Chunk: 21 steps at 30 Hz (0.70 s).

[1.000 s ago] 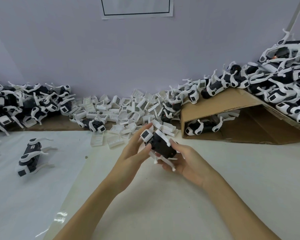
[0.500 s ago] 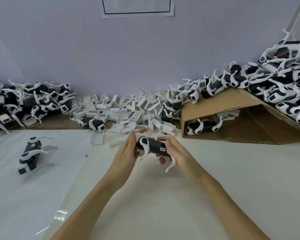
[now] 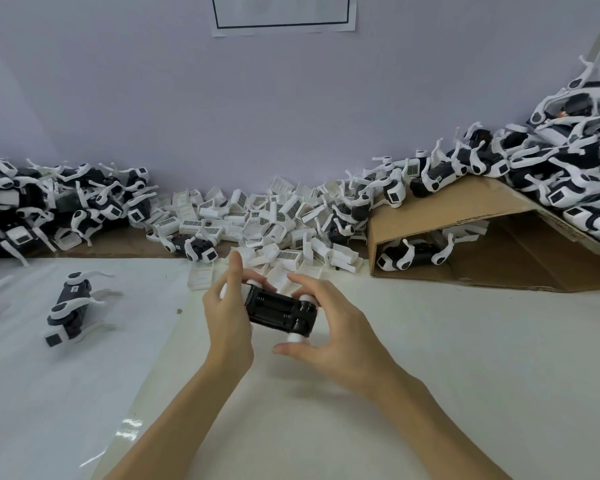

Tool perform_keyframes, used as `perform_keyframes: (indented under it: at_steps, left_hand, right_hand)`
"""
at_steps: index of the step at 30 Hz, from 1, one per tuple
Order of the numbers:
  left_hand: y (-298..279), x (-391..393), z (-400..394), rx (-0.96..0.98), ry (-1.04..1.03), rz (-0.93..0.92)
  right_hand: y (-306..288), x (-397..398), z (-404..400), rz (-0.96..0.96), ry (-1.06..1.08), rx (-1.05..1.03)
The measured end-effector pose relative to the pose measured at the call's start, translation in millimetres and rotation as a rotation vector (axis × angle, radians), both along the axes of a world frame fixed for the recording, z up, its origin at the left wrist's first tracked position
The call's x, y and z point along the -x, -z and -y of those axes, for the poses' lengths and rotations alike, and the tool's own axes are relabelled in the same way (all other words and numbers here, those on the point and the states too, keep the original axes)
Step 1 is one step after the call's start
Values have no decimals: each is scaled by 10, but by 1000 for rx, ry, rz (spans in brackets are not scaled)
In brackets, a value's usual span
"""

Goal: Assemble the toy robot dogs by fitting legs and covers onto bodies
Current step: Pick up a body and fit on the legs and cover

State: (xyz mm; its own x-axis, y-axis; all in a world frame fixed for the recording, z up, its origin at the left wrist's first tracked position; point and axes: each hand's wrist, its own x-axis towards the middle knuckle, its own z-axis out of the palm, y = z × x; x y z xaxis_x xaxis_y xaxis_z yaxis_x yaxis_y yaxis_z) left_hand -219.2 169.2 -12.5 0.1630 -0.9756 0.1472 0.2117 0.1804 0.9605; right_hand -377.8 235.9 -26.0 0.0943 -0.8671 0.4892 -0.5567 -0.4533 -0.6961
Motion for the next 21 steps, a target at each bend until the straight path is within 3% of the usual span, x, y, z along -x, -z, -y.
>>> perform_keyframes:
  at_steps: [8, 13, 16, 21]
  left_hand:
    - [20, 4, 53, -69, 41, 27]
    - [90, 56, 31, -43, 9, 29]
    - [99, 33, 51, -39, 31, 2]
    - [112, 17, 105, -44, 43, -23]
  right_hand:
    - [22, 54, 24, -8, 4, -44]
    - [45, 135, 90, 98, 118, -71]
    - [120, 186, 213, -22, 220, -108]
    - [60, 282, 533, -244, 207, -198]
